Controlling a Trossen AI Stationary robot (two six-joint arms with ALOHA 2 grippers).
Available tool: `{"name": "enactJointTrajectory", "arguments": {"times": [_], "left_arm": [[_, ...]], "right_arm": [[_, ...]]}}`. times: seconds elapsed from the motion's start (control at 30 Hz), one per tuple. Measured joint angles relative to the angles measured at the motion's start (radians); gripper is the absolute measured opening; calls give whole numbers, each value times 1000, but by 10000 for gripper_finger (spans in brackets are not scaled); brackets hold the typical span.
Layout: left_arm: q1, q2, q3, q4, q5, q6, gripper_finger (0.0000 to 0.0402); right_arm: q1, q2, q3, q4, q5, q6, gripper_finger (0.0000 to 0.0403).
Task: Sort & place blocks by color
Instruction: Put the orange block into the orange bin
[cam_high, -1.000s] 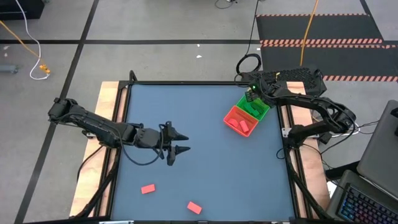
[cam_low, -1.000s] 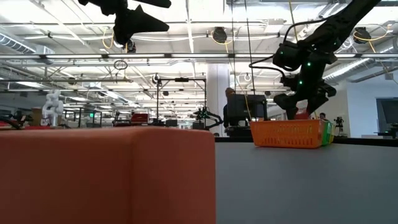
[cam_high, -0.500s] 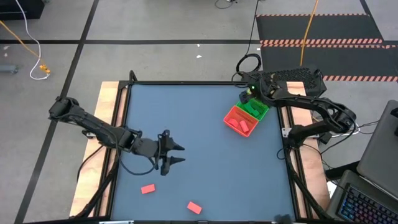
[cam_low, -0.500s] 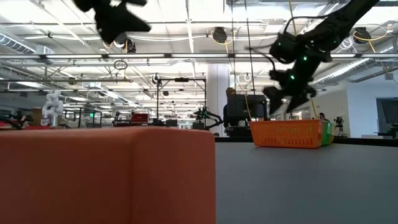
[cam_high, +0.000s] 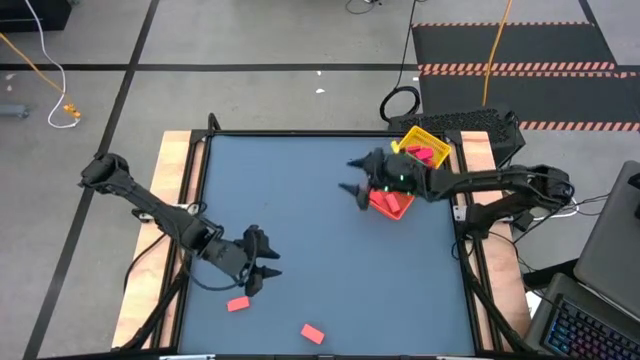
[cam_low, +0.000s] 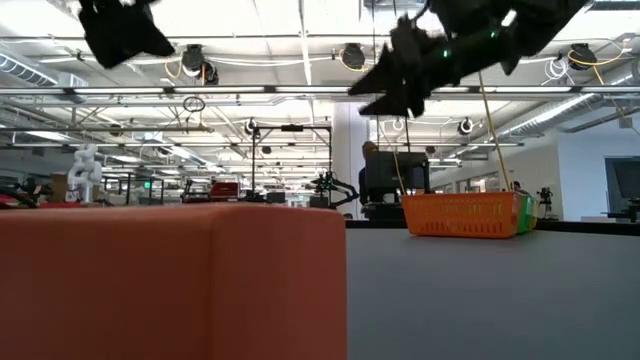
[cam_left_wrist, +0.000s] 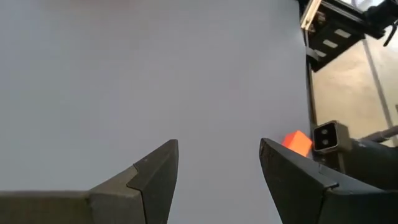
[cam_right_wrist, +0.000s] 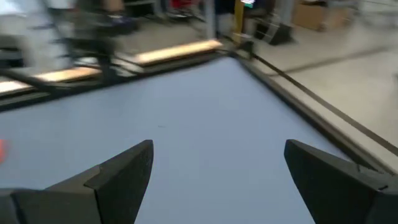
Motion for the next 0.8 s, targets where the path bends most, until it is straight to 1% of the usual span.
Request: {"name": "enactJointTrajectory", "arguments": {"times": [0.07,0.2,0.3,0.37,0.4,0.53,0.6,0.7,0.8], "left_arm": [[-28,0,44,-61,-37,-20,225],[-91,2,139,-192,-104,-74,225],[-132,47,203,-313,-114,-135,225],[-164,91,238,-424,-112,-196,225],[-177,121,256,-461,-99,-224,225],[-225,253,302,-603,25,-320,225],[-243,319,329,-627,68,-338,225],[-273,400,337,-701,105,-366,225],[-288,464,338,-685,156,-407,225]], "right_arm": [[70,0,17,1,14,5,357],[202,0,55,-36,94,7,357],[282,0,58,-41,153,26,357],[327,0,58,-43,190,47,357],[347,0,58,-47,201,60,357],[423,0,58,-53,218,106,357],[456,0,58,-46,218,127,357],[497,0,58,-47,222,148,357],[531,0,58,-46,274,157,357]]}}
